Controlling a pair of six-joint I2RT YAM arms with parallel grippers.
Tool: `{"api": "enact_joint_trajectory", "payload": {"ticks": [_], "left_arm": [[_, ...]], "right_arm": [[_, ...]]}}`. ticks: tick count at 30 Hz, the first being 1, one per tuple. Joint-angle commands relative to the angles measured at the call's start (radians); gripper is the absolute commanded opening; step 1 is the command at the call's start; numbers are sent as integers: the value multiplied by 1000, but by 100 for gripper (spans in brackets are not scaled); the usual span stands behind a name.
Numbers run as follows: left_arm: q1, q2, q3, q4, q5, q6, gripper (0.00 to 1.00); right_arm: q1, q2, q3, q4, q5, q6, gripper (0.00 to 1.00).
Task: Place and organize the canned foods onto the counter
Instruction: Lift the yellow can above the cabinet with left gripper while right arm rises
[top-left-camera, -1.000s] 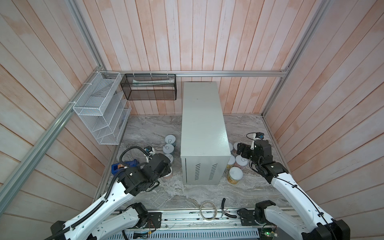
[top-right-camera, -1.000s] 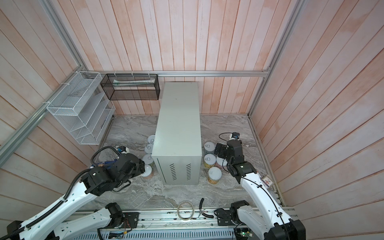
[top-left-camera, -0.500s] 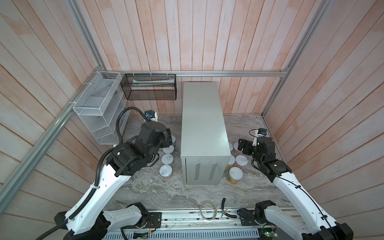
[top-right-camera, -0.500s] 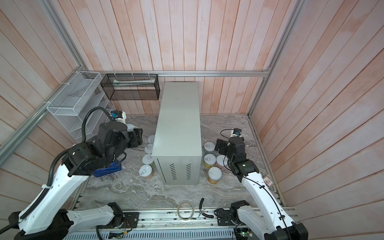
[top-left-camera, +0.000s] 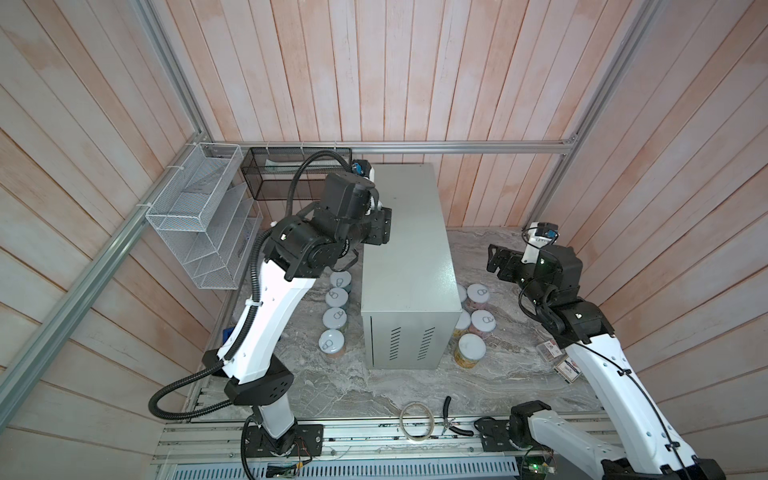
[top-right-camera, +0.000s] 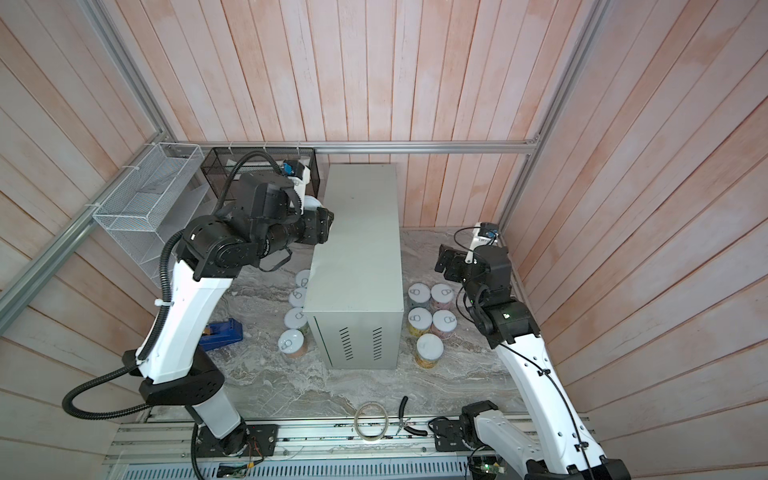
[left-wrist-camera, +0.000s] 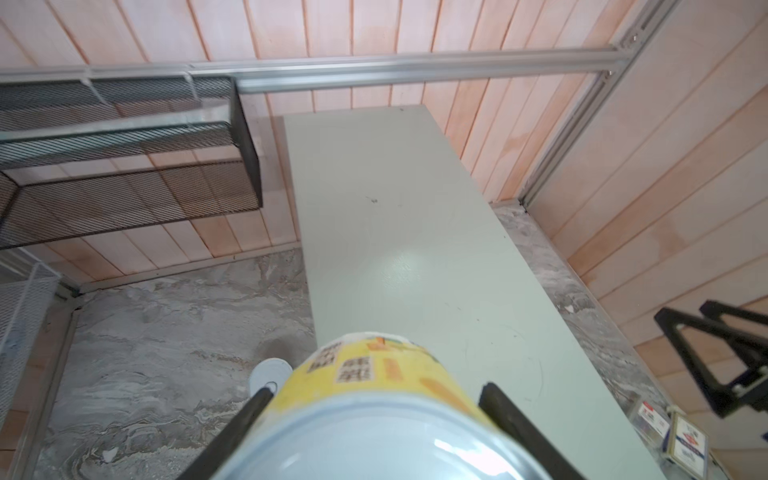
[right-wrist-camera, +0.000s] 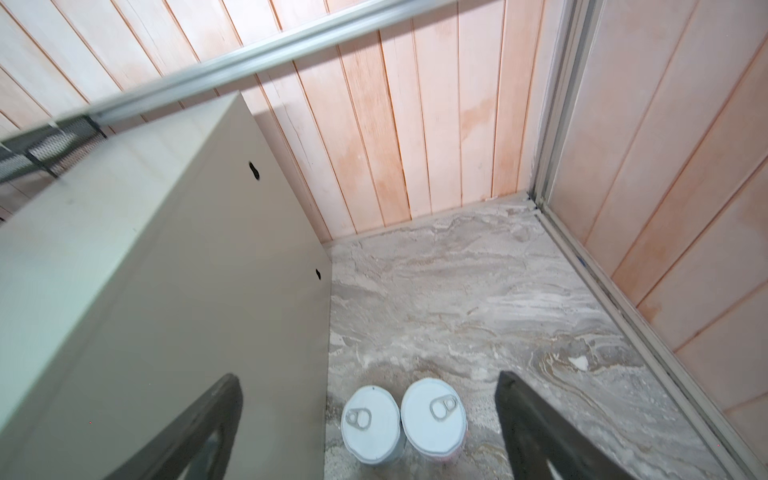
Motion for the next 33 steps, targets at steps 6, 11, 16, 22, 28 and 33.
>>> {"api": "enact_joint_trajectory", "payload": {"ticks": [6, 11, 16, 22, 28, 33], "left_arm": [[11, 76, 37, 36, 133, 41, 0], [16, 109, 37, 56, 137, 43, 0], [25, 129, 34, 80, 140, 47, 0], [40, 144, 36, 94, 154, 58, 39], [46, 155, 34, 94, 143, 64, 57], [46, 161, 35, 115, 153, 73, 69]], "right_arm": [[33, 57, 170, -51, -9, -44, 94], [105, 77, 201, -59, 22, -47, 94], [187, 93, 199, -40, 78, -53, 94], [250, 112, 208, -30, 102, -51, 93], [266, 123, 219, -28, 112, -57, 93], [279, 132, 226, -27, 114, -60, 94]]}}
